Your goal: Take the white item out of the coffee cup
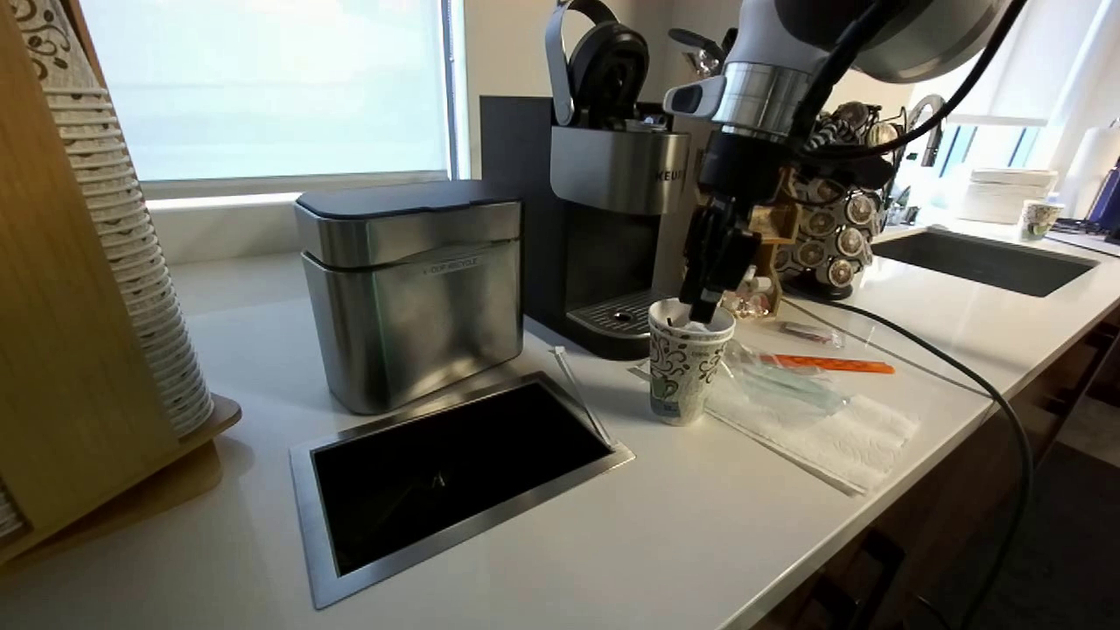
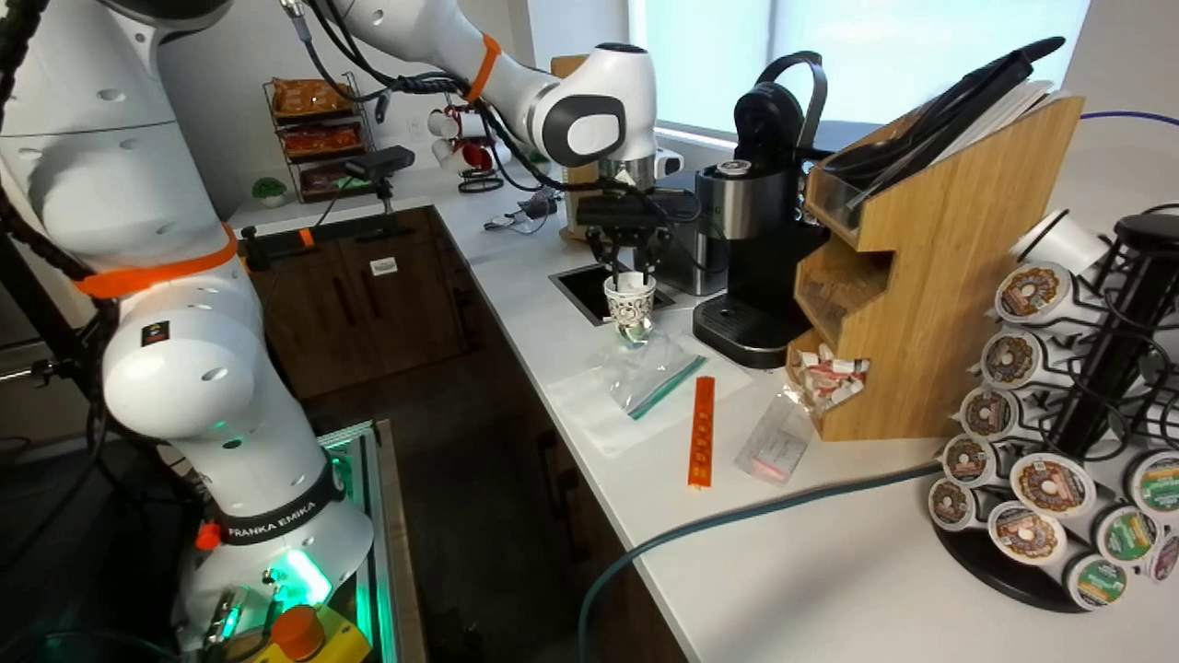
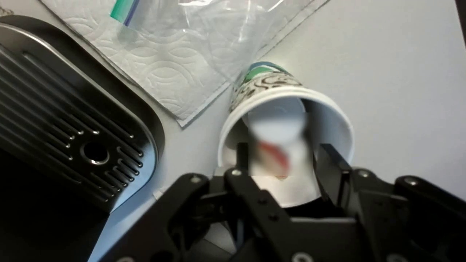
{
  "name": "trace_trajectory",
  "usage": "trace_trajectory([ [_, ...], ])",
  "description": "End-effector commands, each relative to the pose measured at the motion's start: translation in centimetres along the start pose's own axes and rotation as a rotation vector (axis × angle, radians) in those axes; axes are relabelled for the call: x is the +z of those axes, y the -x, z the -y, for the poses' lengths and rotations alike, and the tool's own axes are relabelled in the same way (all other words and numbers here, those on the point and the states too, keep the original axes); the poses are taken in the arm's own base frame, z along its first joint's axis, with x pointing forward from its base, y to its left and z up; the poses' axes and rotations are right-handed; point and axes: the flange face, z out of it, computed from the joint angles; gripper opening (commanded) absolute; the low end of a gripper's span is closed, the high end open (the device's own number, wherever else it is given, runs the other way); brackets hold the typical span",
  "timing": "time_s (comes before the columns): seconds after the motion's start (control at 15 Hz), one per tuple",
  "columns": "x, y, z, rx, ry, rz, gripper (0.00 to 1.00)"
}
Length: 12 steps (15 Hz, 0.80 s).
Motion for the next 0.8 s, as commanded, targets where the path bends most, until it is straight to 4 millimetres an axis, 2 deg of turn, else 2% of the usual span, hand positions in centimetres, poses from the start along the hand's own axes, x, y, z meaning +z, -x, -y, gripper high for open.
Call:
trace_trajectory([
  [0.0, 1.6, -0.5, -0.5, 0.001, -0.019, 0.003, 0.47],
  [0.07, 1.9, -0.8, -0.4, -0.005, -0.020, 0.008, 0.37],
  [0.13, 2.2, -1.0, -0.3, -0.012, -0.022, 0.013, 0.36],
  [0.33, 2.8, -1.9, 0.1, -0.031, -0.022, 0.025, 0.04],
  [0.4, 3.0, -2.1, 0.2, -0.038, -0.023, 0.027, 0.00],
  [0.53, 3.0, -2.4, 0.3, -0.042, -0.022, 0.027, 0.00],
  [0.73, 1.8, -2.5, 0.8, -0.033, -0.010, 0.020, 0.01],
])
